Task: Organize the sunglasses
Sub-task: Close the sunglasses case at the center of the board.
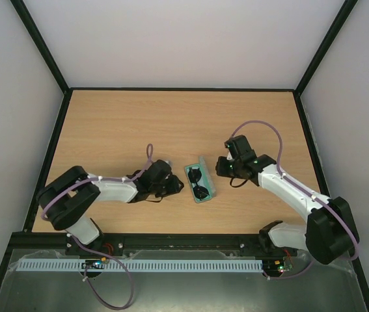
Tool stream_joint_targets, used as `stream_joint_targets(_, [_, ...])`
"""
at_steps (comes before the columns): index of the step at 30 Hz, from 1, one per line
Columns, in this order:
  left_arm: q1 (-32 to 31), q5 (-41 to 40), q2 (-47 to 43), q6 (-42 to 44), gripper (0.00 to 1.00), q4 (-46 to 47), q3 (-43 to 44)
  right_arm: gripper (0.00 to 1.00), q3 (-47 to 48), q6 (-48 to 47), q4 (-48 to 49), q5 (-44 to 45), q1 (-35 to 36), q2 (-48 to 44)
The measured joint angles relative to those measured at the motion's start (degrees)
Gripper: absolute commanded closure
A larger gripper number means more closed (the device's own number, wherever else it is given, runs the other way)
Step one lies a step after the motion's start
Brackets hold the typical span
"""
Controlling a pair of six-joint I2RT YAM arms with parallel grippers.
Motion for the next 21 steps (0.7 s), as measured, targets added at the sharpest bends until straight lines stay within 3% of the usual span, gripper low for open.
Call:
stream_joint_targets(5, [-0.7, 1.0, 5.3, -0.6, 0.73, 3.0, 3.6, 0.98, -3.5, 0.3, 3.5, -4.8, -0.2, -0.2])
stream_joint_targets(21, [-0.2, 1.7, 12.4, -0.4, 0.76, 5.4, 10.2, 0.99, -7.6, 1.7, 10.0, -11.8, 0.4, 0.0])
